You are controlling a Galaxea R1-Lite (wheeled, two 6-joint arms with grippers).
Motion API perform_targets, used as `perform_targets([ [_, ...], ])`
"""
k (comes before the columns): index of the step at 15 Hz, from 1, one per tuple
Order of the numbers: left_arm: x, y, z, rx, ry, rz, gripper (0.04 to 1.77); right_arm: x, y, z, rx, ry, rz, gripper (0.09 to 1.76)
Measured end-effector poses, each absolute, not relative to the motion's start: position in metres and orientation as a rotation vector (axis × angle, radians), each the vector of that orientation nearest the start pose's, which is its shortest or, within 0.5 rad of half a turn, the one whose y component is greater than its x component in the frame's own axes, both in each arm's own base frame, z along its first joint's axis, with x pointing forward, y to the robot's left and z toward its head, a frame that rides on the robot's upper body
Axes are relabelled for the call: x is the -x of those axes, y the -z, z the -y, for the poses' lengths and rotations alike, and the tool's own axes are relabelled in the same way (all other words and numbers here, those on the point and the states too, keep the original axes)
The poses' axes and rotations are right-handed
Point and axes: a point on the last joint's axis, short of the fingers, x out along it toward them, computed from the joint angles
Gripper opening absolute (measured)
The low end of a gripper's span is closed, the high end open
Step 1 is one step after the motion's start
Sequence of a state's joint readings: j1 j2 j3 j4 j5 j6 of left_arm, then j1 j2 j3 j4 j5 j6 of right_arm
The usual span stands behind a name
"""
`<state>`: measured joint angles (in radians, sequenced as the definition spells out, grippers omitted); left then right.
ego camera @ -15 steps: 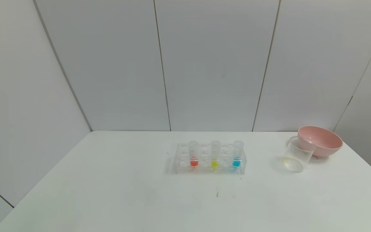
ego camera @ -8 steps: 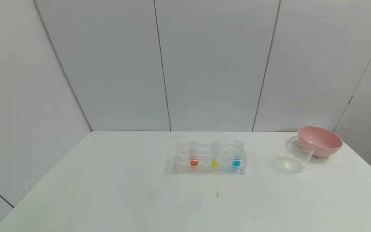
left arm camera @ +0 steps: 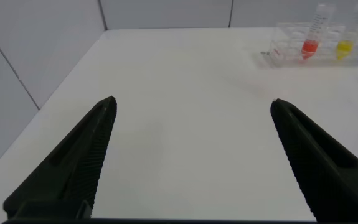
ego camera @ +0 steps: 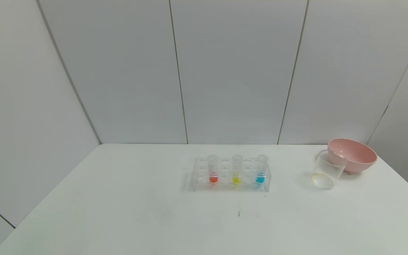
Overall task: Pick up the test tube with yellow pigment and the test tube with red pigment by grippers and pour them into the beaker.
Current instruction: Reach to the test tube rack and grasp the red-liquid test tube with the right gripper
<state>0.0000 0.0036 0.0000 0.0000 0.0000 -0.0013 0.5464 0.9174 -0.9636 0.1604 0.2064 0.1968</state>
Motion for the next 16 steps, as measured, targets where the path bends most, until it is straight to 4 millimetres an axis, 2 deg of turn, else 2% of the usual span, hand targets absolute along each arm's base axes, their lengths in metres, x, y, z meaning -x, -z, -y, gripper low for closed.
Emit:
perform_targets([
  [5,0.023,-0.076,0.000,0.002,0.000,-0.004,1.76,-0.128,-0.290,-0.097,-0.119,-0.570,-0.251,1.71],
  [9,0.023,-0.076,0.000,0.001,0.000,-0.004,1.76,-0.153,-0.268,-0.143,-0.054,-0.505,-0.290,1.71],
  [12,0.023,-0.076,0.000,0.001,0.000,-0.004,1.76,-0.163,-0.248,-0.184,-0.010,-0.436,-0.280,1.71],
  [16,0.023,-0.076,0.000,0.001,0.000,-0.004,1.76,-0.164,-0.225,-0.235,0.013,-0.343,-0.229,1.71],
])
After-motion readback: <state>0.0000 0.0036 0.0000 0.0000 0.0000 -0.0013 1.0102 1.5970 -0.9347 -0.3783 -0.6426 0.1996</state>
